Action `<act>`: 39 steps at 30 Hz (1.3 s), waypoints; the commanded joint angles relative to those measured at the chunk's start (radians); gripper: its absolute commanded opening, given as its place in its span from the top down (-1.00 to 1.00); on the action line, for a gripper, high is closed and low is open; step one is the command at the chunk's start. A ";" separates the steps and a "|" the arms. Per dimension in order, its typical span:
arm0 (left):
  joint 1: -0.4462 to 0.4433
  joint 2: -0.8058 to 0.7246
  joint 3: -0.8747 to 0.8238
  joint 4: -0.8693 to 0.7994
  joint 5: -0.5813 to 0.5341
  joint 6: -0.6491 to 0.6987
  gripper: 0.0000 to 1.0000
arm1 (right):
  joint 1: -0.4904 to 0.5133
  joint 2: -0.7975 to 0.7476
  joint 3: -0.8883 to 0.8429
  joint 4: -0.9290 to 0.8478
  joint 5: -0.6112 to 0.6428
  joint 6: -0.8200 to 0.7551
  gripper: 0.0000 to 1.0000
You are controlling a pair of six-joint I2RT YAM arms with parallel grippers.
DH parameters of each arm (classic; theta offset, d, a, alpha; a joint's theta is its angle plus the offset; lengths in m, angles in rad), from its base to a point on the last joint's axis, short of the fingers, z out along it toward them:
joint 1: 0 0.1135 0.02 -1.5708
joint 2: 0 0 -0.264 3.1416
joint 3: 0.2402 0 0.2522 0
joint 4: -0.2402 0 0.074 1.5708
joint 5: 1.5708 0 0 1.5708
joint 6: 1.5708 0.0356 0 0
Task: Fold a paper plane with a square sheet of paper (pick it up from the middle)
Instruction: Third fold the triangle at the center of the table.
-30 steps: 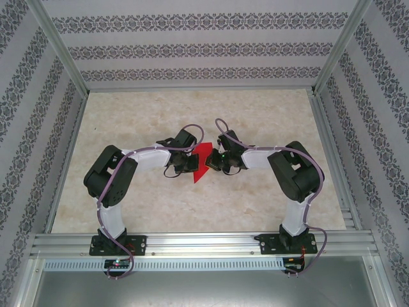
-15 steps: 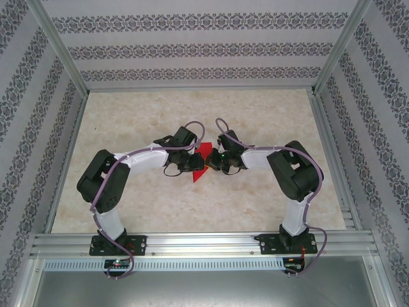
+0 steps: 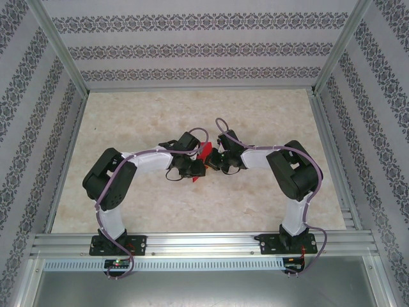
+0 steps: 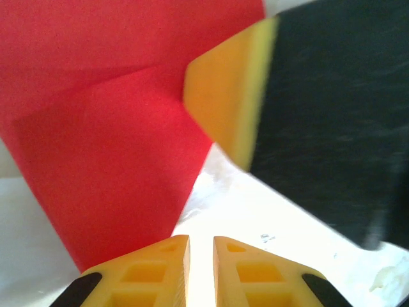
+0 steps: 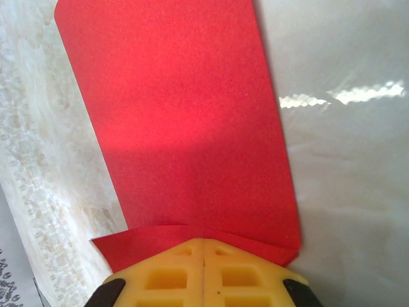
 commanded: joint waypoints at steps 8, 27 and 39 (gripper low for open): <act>-0.008 0.002 -0.020 -0.065 -0.083 0.003 0.61 | -0.010 0.083 -0.022 -0.108 0.069 -0.006 0.96; -0.006 -0.035 -0.037 -0.136 -0.161 0.037 0.71 | -0.013 0.100 -0.017 -0.122 0.070 -0.014 0.96; -0.006 -0.091 -0.079 0.008 0.038 0.017 0.86 | -0.013 0.109 -0.016 -0.121 0.069 -0.015 0.96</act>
